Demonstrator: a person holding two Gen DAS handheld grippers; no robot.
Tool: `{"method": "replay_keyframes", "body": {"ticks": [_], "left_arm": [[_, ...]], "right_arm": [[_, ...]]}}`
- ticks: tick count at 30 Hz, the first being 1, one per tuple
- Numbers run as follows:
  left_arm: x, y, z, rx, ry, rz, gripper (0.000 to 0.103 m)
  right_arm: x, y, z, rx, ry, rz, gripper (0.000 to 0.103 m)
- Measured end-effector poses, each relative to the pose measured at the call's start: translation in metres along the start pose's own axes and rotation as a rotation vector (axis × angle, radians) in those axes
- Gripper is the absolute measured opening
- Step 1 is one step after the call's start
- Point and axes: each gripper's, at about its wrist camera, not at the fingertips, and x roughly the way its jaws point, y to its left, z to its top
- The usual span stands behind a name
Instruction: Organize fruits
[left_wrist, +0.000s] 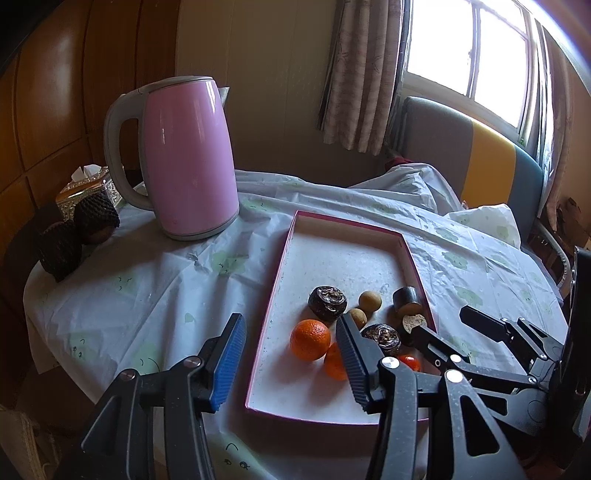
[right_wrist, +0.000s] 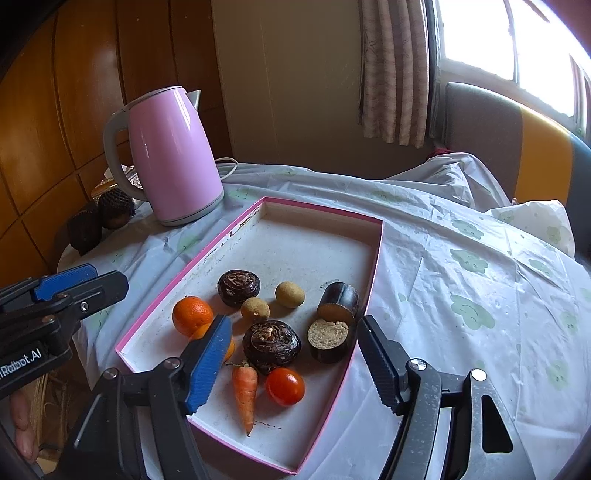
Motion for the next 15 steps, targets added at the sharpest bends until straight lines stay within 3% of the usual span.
{"method": "replay_keyframes", "body": {"ticks": [15], "left_arm": [[-0.013,-0.005,0.003,0.018,-0.047,0.058,0.074]], "right_arm": [[-0.009,-0.001,-0.003,0.015,-0.026,-0.006,0.073]]}}
